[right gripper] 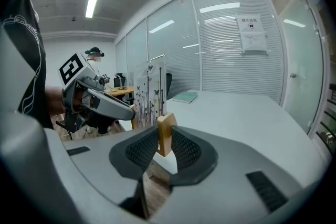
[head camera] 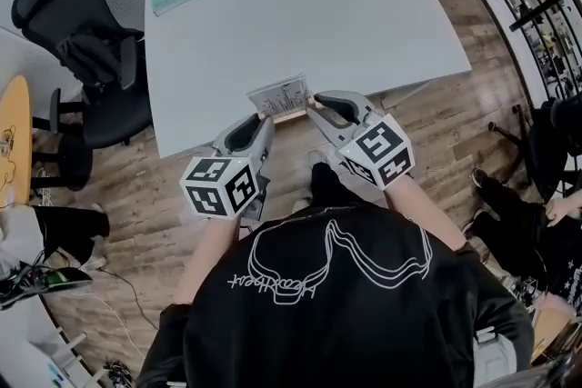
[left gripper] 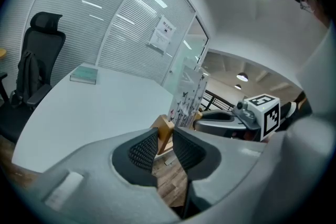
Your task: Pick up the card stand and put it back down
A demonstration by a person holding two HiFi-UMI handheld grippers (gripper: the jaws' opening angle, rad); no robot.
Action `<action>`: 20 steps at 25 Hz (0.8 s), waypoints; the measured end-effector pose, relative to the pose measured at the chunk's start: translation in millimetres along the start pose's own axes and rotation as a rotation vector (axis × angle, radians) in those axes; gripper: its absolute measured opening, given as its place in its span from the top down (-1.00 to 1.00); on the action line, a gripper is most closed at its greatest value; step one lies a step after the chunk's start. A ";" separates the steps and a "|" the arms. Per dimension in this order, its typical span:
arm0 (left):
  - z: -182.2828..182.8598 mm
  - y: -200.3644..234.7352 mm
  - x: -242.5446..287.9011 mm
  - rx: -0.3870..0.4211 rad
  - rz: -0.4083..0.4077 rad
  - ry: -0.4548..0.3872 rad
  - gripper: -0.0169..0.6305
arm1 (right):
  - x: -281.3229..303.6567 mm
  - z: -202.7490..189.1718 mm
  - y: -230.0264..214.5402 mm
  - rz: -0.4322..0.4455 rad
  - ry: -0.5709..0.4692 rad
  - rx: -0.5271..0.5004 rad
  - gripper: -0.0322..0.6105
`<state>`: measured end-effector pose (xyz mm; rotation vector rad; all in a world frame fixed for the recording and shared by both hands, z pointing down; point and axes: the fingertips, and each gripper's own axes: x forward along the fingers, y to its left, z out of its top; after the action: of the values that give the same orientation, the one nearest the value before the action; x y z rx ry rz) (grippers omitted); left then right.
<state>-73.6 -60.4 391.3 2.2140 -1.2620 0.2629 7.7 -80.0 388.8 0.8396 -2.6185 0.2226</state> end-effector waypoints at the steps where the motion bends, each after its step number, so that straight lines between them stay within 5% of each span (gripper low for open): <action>1: 2.1 2.7 7.4 -0.002 0.006 0.004 0.66 | 4.4 -0.9 -7.4 0.006 0.004 0.003 0.64; 20: 6.3 88.5 113.7 -0.055 0.090 0.058 0.67 | 111.7 -33.2 -96.7 0.105 0.095 0.015 0.64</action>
<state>-87.6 -181.2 469.1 2.0916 -1.3237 0.3211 -9.0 -208.3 467.4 0.6796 -2.5771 0.3035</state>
